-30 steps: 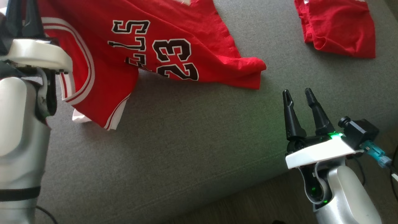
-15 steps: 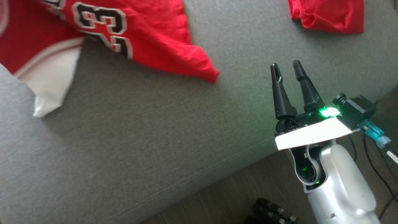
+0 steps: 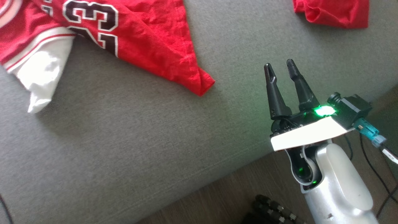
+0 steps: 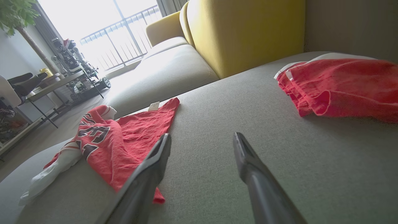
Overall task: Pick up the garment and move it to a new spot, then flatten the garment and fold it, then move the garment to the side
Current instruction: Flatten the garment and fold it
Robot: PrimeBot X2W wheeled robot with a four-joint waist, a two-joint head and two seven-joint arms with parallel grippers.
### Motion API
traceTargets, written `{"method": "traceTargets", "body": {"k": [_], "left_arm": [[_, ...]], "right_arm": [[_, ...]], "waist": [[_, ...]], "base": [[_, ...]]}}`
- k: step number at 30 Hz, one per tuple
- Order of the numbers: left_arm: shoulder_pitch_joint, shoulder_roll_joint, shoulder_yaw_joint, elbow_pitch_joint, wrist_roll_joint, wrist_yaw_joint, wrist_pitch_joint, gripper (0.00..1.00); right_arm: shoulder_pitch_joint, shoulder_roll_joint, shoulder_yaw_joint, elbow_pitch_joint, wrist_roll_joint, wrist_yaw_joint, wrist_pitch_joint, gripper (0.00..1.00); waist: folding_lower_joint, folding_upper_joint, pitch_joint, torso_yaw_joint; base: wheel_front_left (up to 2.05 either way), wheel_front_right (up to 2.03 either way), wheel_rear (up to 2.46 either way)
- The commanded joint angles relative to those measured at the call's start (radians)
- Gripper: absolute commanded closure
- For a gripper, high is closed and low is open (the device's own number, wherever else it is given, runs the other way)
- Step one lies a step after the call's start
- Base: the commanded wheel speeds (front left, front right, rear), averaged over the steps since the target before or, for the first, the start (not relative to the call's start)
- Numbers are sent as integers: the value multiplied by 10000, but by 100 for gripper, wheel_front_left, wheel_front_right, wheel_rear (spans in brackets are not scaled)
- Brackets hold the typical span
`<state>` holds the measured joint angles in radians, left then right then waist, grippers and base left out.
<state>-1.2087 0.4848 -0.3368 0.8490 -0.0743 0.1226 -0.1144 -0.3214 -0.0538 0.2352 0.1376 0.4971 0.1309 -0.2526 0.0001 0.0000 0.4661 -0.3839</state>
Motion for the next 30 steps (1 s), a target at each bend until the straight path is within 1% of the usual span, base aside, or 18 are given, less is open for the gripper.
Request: {"method": "traceTargets", "body": {"k": [1,5,8,10,12,14,17,20,25,26,28,30], "left_arm": [[-373,207,272,-312,-137,-9,-390,0],[108,-343,351,-552,-622,-192,-976,0],[882,-801,574,-1063,-1217,-355,-1241,0],[1629,-1138,948,-1627,-1889,-517,-1351,0],[2564,-1519,1453,-2396,-2775,-861,-1417,0],[3592,-1678,1594,-3271,-3068,-979,-1446,0],[5137,-1914,1722,-4584,-3272,-860,-1462,0],[6560,-2185,1784,-5702,-3364,-614,-1468,0],[8566,-2780,1783,-6935,-3443,-375,-1471,0],[8892,-2852,1772,-7128,-3328,-342,-1471,0],[9434,-2881,1802,-7700,-2633,-171,-1472,0],[10088,-3215,1920,-8082,-2337,-39,-1472,0]], "right_arm": [[-130,36,115,-238,-203,-2,-91,0],[-57,36,-109,-121,-551,-2,-91,0],[21,36,-358,-63,-822,-2,-91,0],[81,36,-486,-17,-1011,-2,-91,0],[157,36,-591,26,-1245,-2,-91,0],[264,36,-692,27,-1458,-2,-91,0],[455,36,-889,21,-1773,-2,-91,0],[668,36,-1184,22,-1966,-2,-91,0],[1087,36,-1620,-89,-2058,-2,-42,0],[1181,36,-1659,-105,-2079,-2,-12,0],[1362,36,-1714,-139,-2144,-2,26,0],[1541,36,-1725,-160,-2185,-2,36,0]], "waist": [[-1,0,-363,369],[-1,0,-897,904],[-1,0,-1376,1352],[-1,0,-1717,1594],[-1,0,-2069,1807],[-1,0,-2372,2060],[-1,0,-2738,2442],[-1,0,-3009,2803],[-1,0,-3355,3247],[-1,0,-3418,3304],[-1,0,-3539,3378],[-1,0,-3641,3417]], "base": [[0,0,0],[0,0,0],[0,0,0],[0,0,0],[0,0,0],[0,0,0],[0,0,0],[0,0,0],[0,0,0],[0,0,0],[0,0,0],[0,0,0]]}}
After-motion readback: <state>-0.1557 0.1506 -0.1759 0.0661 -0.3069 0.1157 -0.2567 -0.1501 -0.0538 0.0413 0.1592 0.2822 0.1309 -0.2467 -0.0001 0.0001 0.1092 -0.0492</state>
